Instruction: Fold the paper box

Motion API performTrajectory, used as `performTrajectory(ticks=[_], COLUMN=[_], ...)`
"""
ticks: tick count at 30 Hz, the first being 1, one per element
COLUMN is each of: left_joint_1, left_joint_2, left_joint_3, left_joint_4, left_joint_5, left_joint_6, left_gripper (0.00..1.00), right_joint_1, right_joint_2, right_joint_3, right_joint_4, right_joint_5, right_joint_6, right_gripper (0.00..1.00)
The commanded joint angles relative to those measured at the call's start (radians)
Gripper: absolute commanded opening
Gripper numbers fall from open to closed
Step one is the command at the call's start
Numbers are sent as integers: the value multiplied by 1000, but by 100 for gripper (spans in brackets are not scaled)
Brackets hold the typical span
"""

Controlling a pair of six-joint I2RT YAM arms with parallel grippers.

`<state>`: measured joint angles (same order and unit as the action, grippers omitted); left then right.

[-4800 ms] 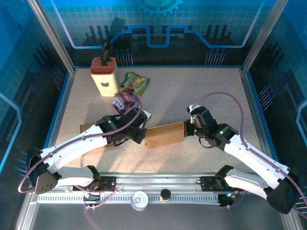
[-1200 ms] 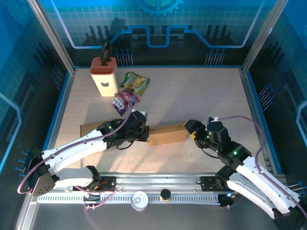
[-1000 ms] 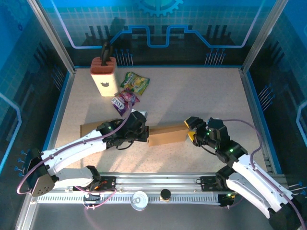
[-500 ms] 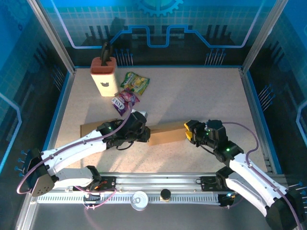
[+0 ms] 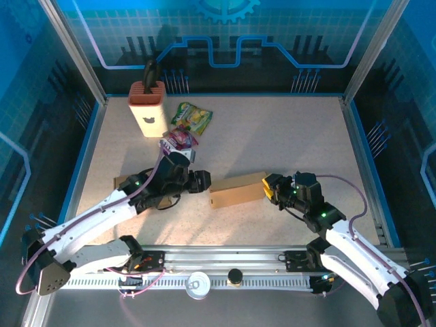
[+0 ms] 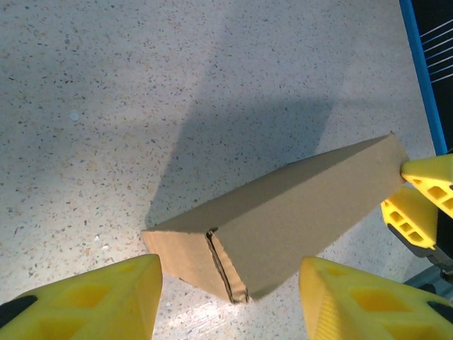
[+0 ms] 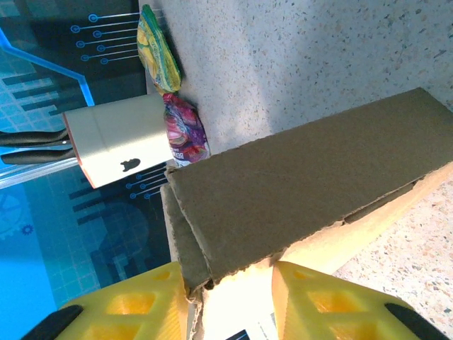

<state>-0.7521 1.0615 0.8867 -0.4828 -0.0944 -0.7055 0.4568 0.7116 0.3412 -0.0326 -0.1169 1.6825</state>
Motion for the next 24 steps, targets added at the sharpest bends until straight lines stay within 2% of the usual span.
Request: performTrajectory(ticks=[1,5,12,18,21,24], left_joint_1=[8,7,8,8,1,-23], left_joint_2=[45,69,76,93,89,78], left_joint_3=[-20,-74,-139,-176,-182,-166], left_joint_4=[54,94,125,161,165,140], left_joint_5=[63,82,91,107,109,72], left_joint_6=[-14,-31,-43,-39,-30,-9], left_gripper=[53,47,42,25,24,23], right_joint_1=[-12,-12,-12,-12,-12,-11], right_joint_2=[0,5,14,12,1,-15], right_joint_3=[-27,-28,-27,-29,-22,16], right_joint_4=[-58,-50,-49,-59,-70,-114], right_joint_5=[13,11,11,6,4,5], right_joint_6=[-13,-12,-24,-31,-50,-90], right_gripper=[34,34,34,35,43,59])
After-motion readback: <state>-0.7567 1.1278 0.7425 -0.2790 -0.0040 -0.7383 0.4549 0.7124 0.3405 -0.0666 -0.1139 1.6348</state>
